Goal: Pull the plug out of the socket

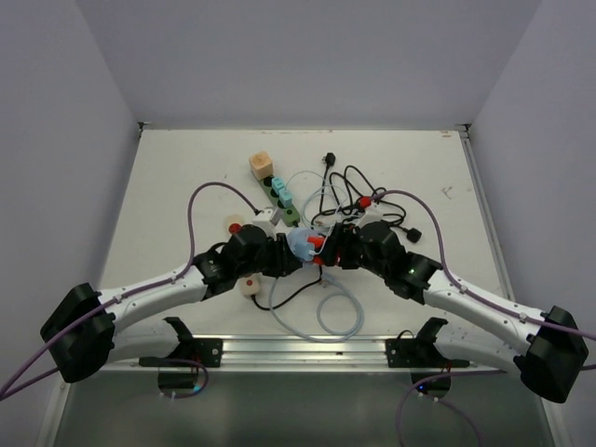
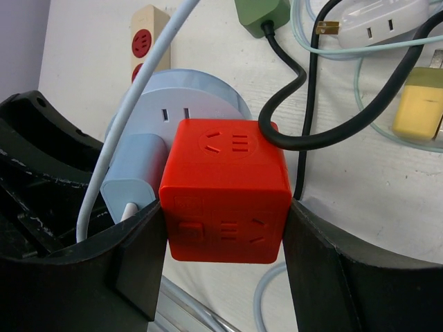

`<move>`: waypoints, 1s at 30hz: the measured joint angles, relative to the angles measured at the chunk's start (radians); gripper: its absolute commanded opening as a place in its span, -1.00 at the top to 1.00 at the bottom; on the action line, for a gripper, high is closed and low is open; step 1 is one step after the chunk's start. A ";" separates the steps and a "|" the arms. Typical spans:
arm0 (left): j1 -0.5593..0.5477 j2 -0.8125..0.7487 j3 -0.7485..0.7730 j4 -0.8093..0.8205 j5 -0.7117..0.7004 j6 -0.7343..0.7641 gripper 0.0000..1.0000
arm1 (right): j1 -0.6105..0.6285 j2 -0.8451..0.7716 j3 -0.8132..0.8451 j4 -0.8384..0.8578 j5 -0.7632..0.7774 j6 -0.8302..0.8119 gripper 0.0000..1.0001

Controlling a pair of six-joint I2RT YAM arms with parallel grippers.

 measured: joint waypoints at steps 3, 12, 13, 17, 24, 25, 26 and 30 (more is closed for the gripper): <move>-0.006 -0.002 0.008 -0.026 -0.021 0.003 1.00 | 0.012 0.007 0.002 -0.001 0.014 0.000 1.00; 0.039 -0.203 -0.082 0.028 0.024 0.025 1.00 | 0.033 -0.069 -0.008 0.043 0.021 0.027 1.00; 0.068 -0.232 -0.099 0.048 0.056 0.026 1.00 | 0.034 -0.085 -0.020 0.060 0.018 0.040 1.00; 0.154 -0.286 -0.138 0.097 0.166 0.029 1.00 | 0.038 -0.107 -0.068 0.147 0.003 0.093 1.00; 0.202 -0.291 -0.165 0.111 0.240 0.037 1.00 | 0.039 -0.090 -0.089 0.177 -0.012 0.126 1.00; 0.202 -0.291 -0.165 0.109 0.236 0.044 1.00 | 0.039 -0.089 -0.088 0.177 -0.012 0.126 1.00; 0.202 -0.291 -0.164 0.105 0.230 0.049 1.00 | 0.039 -0.087 -0.087 0.175 -0.012 0.127 1.00; 0.201 -0.283 -0.151 0.090 0.193 0.059 1.00 | 0.040 -0.052 -0.050 0.146 -0.010 0.129 1.00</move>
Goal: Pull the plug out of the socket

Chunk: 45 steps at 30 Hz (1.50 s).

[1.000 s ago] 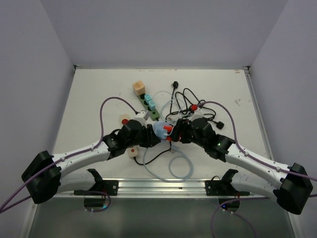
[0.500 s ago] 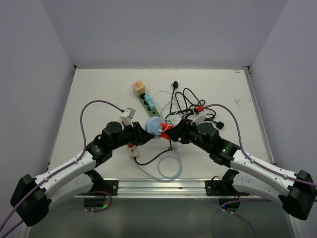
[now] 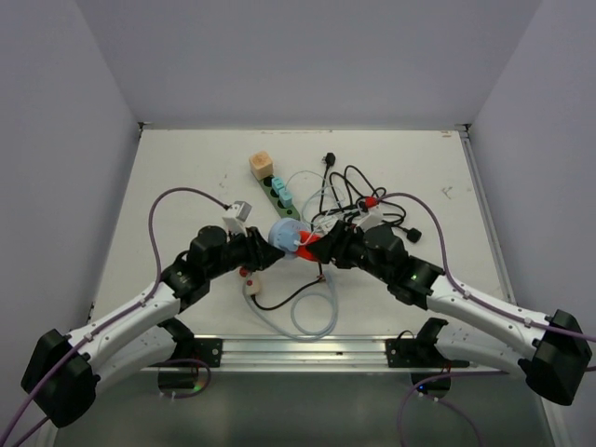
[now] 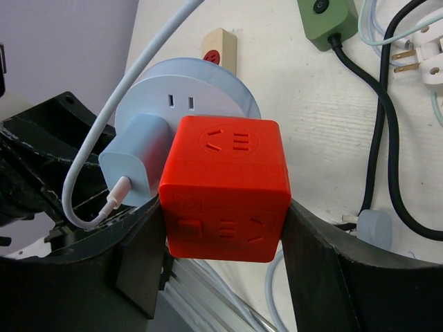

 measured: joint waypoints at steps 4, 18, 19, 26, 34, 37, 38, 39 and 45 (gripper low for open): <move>0.014 0.043 0.032 -0.093 -0.182 0.023 1.00 | -0.001 0.019 0.033 -0.036 0.016 -0.004 1.00; -0.095 0.115 0.092 -0.290 -0.490 0.047 1.00 | 0.026 -0.007 0.066 -0.235 0.155 -0.029 1.00; -0.095 0.106 0.093 -0.290 -0.490 0.048 1.00 | 0.023 -0.033 0.066 -0.267 0.185 -0.031 1.00; -0.095 0.074 0.095 -0.290 -0.473 0.073 1.00 | -0.178 -0.135 0.017 -0.394 0.249 -0.031 1.00; -0.095 0.042 0.095 -0.291 -0.452 0.097 1.00 | -0.319 -0.134 -0.090 -0.482 0.204 -0.035 0.72; -0.095 0.029 0.095 -0.292 -0.446 0.101 1.00 | -0.323 -0.134 -0.090 -0.478 0.197 -0.039 0.57; -0.095 0.028 0.095 -0.292 -0.444 0.102 1.00 | -0.323 -0.133 -0.090 -0.478 0.195 -0.041 0.53; -0.095 0.028 0.095 -0.292 -0.441 0.103 1.00 | -0.323 -0.130 -0.090 -0.476 0.193 -0.042 0.38; -0.095 0.028 0.095 -0.293 -0.410 0.103 1.00 | -0.328 -0.091 -0.090 -0.455 0.163 -0.047 0.23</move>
